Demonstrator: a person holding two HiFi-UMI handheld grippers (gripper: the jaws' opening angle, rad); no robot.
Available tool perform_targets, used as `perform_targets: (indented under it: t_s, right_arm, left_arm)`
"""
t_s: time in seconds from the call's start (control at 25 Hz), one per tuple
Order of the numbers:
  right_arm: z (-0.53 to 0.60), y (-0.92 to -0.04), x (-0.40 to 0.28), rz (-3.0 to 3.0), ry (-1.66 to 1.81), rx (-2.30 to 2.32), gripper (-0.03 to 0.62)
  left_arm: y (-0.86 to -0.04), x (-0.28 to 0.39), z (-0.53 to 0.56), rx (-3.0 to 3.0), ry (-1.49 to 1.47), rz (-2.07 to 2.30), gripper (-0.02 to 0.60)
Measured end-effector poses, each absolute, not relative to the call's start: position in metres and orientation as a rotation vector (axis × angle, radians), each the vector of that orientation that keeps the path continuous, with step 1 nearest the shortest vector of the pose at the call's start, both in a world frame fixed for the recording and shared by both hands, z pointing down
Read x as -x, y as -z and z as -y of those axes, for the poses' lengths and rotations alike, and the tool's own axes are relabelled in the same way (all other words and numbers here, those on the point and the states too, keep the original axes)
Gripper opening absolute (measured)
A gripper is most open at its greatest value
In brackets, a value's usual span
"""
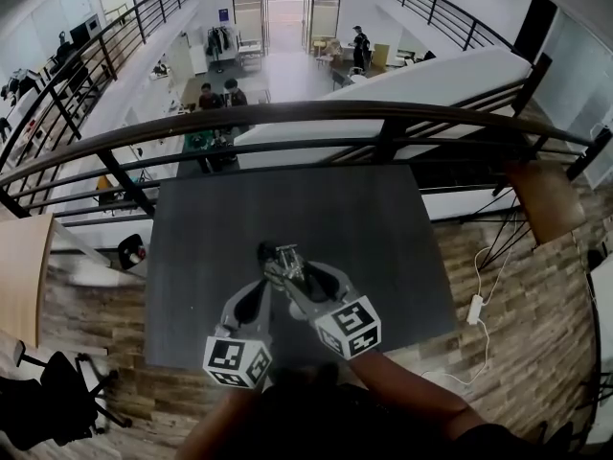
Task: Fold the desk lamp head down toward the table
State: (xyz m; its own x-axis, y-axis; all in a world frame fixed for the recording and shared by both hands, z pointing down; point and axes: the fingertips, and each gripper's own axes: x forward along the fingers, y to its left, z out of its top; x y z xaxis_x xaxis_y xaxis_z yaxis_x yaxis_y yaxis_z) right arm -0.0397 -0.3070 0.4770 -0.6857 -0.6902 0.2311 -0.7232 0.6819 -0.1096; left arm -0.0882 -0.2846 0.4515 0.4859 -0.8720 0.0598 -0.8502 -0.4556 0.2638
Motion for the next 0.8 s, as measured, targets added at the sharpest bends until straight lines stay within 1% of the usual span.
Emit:
perform_targets:
  t_s: [0.4,0.8]
  right_arm:
    - [0.302,-0.482,0.039,2.734,-0.241,-1.166,0.187]
    - [0.273,-0.518,0.035,2.690,-0.268,-1.115,0.192]
  left_arm:
    - [-0.459,0.093,0.284,-2.473,0.104,1.447,0.000]
    - [-0.466,0.087,0.282,-2.479,0.080,1.424,0.002]
